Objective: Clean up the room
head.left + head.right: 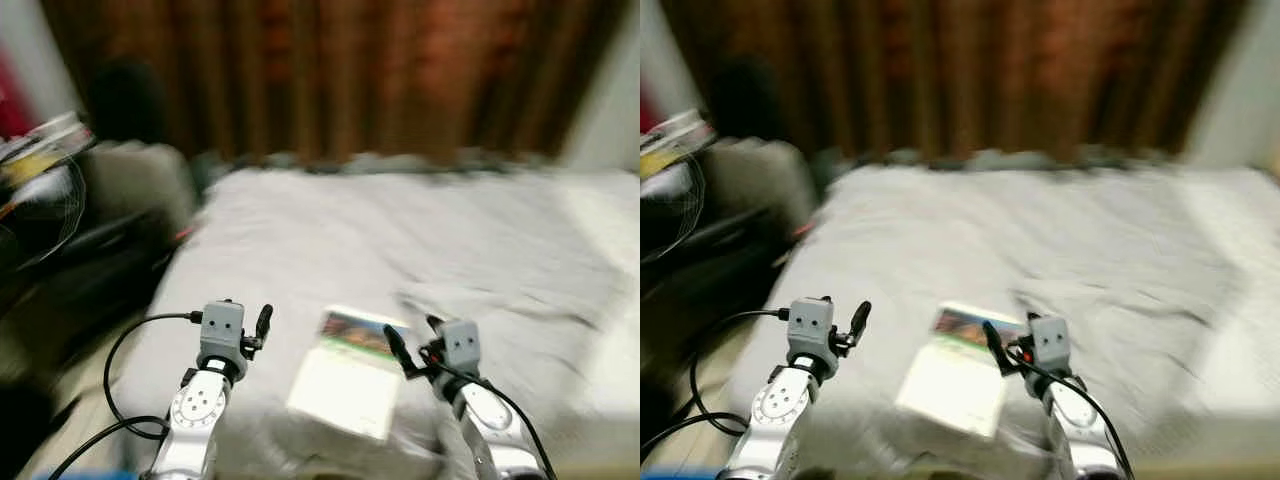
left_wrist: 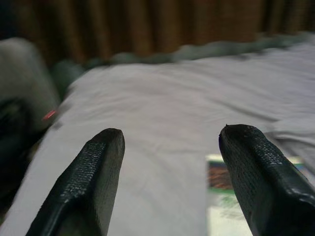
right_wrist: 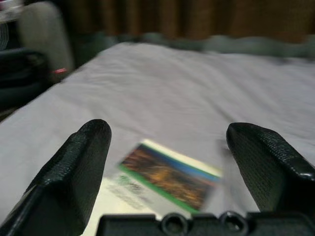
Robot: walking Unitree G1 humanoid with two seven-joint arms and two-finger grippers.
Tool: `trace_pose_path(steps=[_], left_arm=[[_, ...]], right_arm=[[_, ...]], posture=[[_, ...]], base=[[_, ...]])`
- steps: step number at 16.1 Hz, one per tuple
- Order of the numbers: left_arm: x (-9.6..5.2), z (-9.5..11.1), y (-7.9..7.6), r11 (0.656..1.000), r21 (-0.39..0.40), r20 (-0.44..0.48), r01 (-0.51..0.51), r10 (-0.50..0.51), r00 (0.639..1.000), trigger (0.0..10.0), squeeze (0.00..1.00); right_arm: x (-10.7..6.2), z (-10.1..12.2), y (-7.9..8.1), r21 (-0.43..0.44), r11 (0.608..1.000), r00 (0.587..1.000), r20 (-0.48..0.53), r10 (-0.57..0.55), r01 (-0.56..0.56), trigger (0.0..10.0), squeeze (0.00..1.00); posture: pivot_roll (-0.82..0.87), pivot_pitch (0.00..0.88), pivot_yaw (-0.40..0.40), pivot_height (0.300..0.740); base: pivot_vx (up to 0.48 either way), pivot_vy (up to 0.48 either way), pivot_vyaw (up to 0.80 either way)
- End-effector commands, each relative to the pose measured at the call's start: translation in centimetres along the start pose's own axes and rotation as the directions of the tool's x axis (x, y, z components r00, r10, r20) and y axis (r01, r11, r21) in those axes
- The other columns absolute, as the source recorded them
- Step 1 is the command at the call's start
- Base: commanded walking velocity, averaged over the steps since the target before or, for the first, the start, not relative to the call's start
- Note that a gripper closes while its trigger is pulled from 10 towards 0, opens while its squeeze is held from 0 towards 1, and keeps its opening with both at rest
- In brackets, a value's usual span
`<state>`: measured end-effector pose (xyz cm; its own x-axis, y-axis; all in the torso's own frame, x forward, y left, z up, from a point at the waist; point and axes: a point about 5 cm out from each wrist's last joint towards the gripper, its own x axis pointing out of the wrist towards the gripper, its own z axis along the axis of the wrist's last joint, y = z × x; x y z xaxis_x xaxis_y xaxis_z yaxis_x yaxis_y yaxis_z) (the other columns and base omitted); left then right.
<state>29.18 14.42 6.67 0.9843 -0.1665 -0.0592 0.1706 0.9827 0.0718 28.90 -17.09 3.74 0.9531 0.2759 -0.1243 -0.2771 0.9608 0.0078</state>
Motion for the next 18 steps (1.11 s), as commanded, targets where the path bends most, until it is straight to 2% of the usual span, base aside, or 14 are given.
trace_pose_path(steps=[1, 4, 7, 9, 10, 12, 13, 14, 15, 16, 17, 18], left_arm=[[0.3, 0.2, -0.3, 1.0, 0.01, -0.001, 0.022, -0.022, 1.0, 10.0, 0.0], [0.3, 0.2, -0.1, 1.0, 0.009, -0.01, 0.011, -0.011, 1.0, 10.0, 0.0], [0.2, 0.0, 0.0, 1.0, -0.013, -0.022, -0.024, 0.024, 0.999, 10.0, 0.0], [-0.1, -0.4, 0.1, 0.997, -0.05, -0.043, -0.058, 0.056, 0.997, 10.0, 0.0], [-0.3, -0.6, 0.1, 0.997, -0.041, -0.049, -0.058, 0.056, 0.997, 10.0, 0.0], [0.1, -1.9, -0.1, 0.999, -0.037, -0.156, -0.018, 0.012, 0.988, 10.0, 0.0], [0.7, -3.7, 1.9, 0.999, -0.03, -0.284, -0.038, 0.028, 0.958, 10.0, 0.0], [0.7, -4.1, 2.4, 0.999, -0.027, -0.31, -0.042, 0.032, 0.95, 10.0, 0.0], [0.9, -4.6, 3.9, 0.998, -0.045, -0.352, -0.054, 0.035, 0.936, 10.0, 0.0], [1.1, -4.4, 4.6, 0.996, -0.072, -0.35, -0.055, 0.026, 0.936, 10.0, 0.0], [1.7, -3.9, 5.1, 0.991, -0.118, -0.33, -0.058, 0.016, 0.944, 10.0, 0.0], [2.3, -3.1, 5.7, 0.988, -0.134, -0.309, -0.074, 0.029, 0.95, 10.0, 0.0]], right_arm=[[-0.2, -0.2, -0.5, 0.003, 1.0, 1.0, -0.013, -0.018, 0.018, 10.0, 0.0], [-0.3, -0.2, -0.5, 0.002, 1.0, 1.0, -0.016, -0.017, 0.017, 10.0, 0.0], [-0.2, -0.4, -0.3, -0.001, 1.0, 1.0, -0.027, 0.005, -0.005, 10.0, 0.0], [-0.3, -0.7, -0.1, 0.011, 0.999, 0.998, -0.04, 0.041, -0.041, 10.0, 0.0], [-0.4, -0.8, 0.1, 0.01, 0.998, 0.997, -0.046, 0.057, -0.057, 10.0, 0.0], [-1.2, -1.4, 0.5, 0.01, 0.996, 0.993, -0.072, 0.089, -0.088, 10.0, 0.0], [-2.6, -2.2, 0.8, 0.012, 0.993, 0.987, -0.109, 0.119, -0.119, 10.0, 0.0], [-3.3, -2.3, 0.7, 0.01, 0.992, 0.985, -0.117, 0.129, -0.129, 10.0, 0.0], [-5.5, -2.3, 0.6, 0.0, 0.99, 0.981, -0.135, 0.141, -0.143, 10.0, 0.0], [-7.4, -1.9, 0.5, -0.016, 0.989, 0.979, -0.141, 0.146, -0.15, 10.0, 0.0], [-8.4, -2.0, 0.6, -0.04, 0.986, 0.977, -0.15, 0.154, -0.162, 10.0, 0.0], [-8.9, -2.0, 1.2, -0.11, 0.972, 0.968, -0.16, 0.191, -0.21, 10.0, 0.0]], posture=[[0.02, 0.0, 0.01, 0.74], [0.02, 0.0, 0.01, 0.74], [0.02, 0.0, 0.011, 0.74], [0.02, 0.0, 0.006, 0.74], [0.02, 0.0, 0.004, 0.74], [0.01, 0.0, -0.011, 0.74], [-0.01, 0.1, -0.041, 0.74], [-0.02, 0.13, -0.048, 0.74], [-0.07, 0.256, -0.086, 0.74], [-0.11, 0.334, -0.103, 0.74], [-0.16, 0.408, -0.125, 0.74], [-0.19, 0.489, -0.13, 0.74]], base=[[0.465, 0.0, -0.77], [0.461, 0.0, -0.76], [0.461, 0.0, 0.0], [0.36, 0.307, 0.0], [0.296, 0.379, 0.54], [0.0, 0.0, 0.0], [0.0, 0.0, 0.0], [0.0, 0.0, 0.0], [0.0, 0.0, 0.0], [0.0, 0.0, 0.0], [0.0, 0.0, 0.0], [0.0, 0.0, 0.0]])
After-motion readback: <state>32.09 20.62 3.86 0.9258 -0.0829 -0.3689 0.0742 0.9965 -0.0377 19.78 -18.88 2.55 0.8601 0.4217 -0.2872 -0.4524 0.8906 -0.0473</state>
